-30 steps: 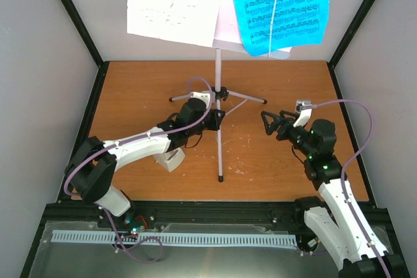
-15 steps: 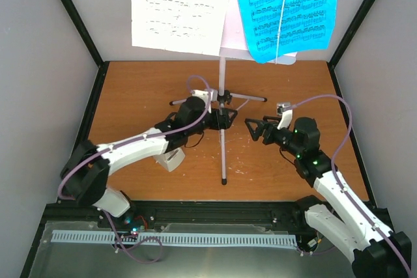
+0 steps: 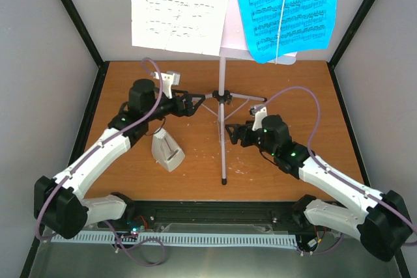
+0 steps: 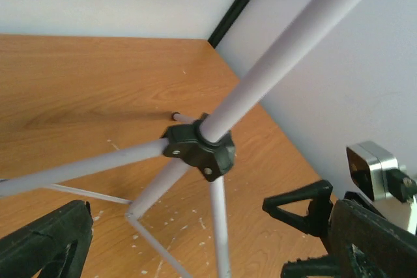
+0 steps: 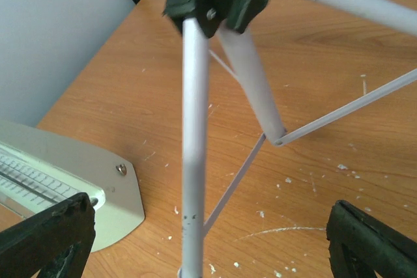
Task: Pack up the instrument practice props
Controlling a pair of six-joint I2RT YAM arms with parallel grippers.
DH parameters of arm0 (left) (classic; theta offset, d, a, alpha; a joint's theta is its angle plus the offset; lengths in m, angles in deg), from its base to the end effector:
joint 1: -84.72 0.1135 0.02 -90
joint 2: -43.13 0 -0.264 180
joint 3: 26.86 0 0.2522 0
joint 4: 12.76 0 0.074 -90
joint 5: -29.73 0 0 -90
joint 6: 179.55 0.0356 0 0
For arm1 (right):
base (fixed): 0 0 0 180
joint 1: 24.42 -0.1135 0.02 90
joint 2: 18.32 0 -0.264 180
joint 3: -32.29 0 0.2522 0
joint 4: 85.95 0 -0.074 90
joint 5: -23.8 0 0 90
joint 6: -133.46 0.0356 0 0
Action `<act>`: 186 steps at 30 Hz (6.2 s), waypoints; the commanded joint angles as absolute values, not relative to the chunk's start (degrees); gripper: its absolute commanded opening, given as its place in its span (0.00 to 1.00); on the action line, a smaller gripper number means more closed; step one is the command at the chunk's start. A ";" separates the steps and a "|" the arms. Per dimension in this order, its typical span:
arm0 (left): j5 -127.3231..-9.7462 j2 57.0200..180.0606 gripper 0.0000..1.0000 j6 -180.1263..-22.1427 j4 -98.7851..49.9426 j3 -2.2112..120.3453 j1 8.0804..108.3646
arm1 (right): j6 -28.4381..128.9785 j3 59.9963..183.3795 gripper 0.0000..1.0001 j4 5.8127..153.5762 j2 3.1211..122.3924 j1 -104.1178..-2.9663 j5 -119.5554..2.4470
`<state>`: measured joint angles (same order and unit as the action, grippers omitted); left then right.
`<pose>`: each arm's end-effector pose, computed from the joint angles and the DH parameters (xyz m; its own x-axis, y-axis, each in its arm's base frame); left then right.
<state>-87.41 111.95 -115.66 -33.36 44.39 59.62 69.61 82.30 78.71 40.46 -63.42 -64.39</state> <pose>0.2440 -0.1322 0.3374 -0.5924 -0.1550 -0.7906 0.5671 0.6167 -0.5459 0.1799 0.1472 0.2561 -0.5721 0.1036 -0.8136 -0.4448 0.7943 0.4139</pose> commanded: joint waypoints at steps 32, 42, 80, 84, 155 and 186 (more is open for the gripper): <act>-67.71 95.46 1.00 -95.58 -27.45 34.45 70.95 | 67.88 90.92 0.40 80.66 58.65 -74.07 -83.06; -67.17 93.83 1.00 -94.71 -27.38 34.62 70.92 | 66.55 91.04 0.53 78.63 60.90 -74.00 -85.30; -58.31 96.32 1.00 -83.66 -25.79 31.54 73.38 | 53.49 91.96 0.03 71.37 53.67 -63.79 -73.36; -60.86 96.55 0.99 -84.76 -24.86 30.60 73.38 | 52.13 91.76 0.03 72.57 54.95 -61.97 -68.37; -117.66 119.98 0.13 -120.20 -36.56 87.23 73.30 | 62.05 146.67 1.00 54.18 53.27 -55.83 -50.00; -117.06 113.50 0.00 -119.41 -29.52 67.79 71.19 | 68.99 144.24 0.83 64.09 55.95 -48.52 -32.45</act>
<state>-116.89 113.04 -119.25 -23.34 68.70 71.51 68.43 144.20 62.82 55.04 -48.95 -34.38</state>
